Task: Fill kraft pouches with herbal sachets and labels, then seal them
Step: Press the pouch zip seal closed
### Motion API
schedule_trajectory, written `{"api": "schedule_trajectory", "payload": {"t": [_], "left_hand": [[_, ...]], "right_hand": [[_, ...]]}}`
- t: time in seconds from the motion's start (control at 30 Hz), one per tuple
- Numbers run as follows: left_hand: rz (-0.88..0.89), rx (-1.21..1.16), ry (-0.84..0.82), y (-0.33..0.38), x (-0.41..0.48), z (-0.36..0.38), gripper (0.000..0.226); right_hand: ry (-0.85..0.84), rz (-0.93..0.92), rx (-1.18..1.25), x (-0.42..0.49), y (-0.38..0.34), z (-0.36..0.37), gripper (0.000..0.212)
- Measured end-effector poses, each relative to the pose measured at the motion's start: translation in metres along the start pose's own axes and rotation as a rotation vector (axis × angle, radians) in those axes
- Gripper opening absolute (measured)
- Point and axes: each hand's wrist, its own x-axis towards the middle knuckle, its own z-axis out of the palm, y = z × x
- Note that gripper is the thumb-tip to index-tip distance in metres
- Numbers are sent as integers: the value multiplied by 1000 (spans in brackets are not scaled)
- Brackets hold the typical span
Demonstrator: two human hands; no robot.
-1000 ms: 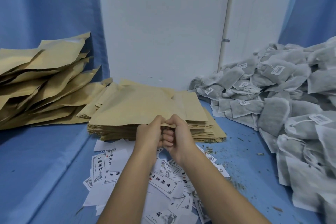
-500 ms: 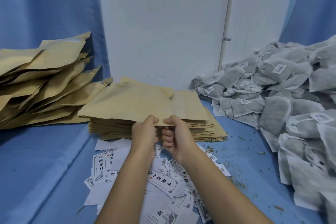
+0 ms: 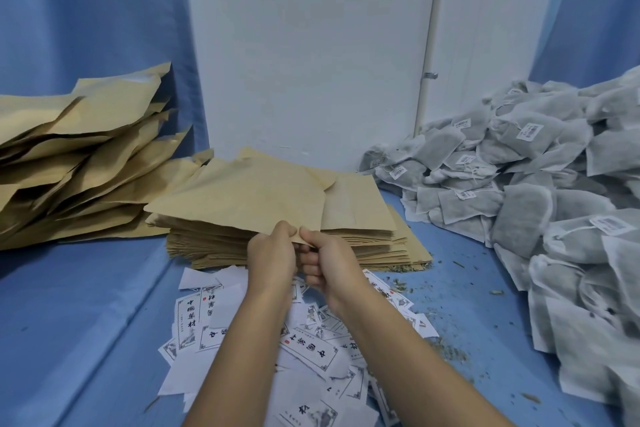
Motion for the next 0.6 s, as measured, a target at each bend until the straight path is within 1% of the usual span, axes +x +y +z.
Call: {"api": "schedule_trajectory", "payload": {"t": [0.1,0.13,0.2,0.3,0.37,0.4,0.5,0.53,0.6], "left_hand": [[9,45,-5,2,0,-4,29],[30,51,22,3,2,-6,30],[66,40,95,6,6,-11,29],[81,-3,110,7,4,-10,26],[85,25,73,6,0,-6,29],[67,38,30,5,-3,-4,31],[-24,77,-107,6,-7,-1,36],[-44,72,-119,6,-7,-2,36],[-54,28,-85,6,-4,-4,32]], "right_hand": [[22,14,29,0,-3,-3,40],[36,23,53,0,-5,-4,40],[66,34,116,0,-8,-7,40],[101,-16,222,1,-3,-2,40],[90,-76,252,0,4,6,41],[93,-108,233,0,7,10,43],[186,-159,185,0,6,8,49],[218,-156,211,0,4,5,48],[258,-143,290,1,2,-3,42]]}}
